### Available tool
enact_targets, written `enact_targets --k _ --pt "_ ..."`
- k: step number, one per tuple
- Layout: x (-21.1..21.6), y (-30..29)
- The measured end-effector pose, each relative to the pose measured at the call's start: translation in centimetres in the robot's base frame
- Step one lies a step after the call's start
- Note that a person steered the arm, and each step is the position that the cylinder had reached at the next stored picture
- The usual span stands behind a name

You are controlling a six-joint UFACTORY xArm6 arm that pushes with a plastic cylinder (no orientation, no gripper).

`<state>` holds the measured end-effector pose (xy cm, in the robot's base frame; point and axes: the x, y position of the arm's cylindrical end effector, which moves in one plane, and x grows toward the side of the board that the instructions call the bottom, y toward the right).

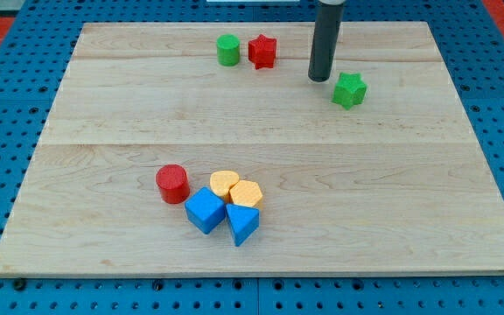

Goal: Move the red star into the green star

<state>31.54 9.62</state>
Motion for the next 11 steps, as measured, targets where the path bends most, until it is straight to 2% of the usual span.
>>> enact_targets --k 1,2,4,5,7,8,9,11 --pt "3.3 5.7" --pt "4.4 5.4" --pt "-6.9 -0.1" --pt "-8.3 -6.9" --pt "-6.6 -16.8" --pt "-3.2 -14.9" --pt "-4.0 -10.4" --pt "-1.9 5.9"
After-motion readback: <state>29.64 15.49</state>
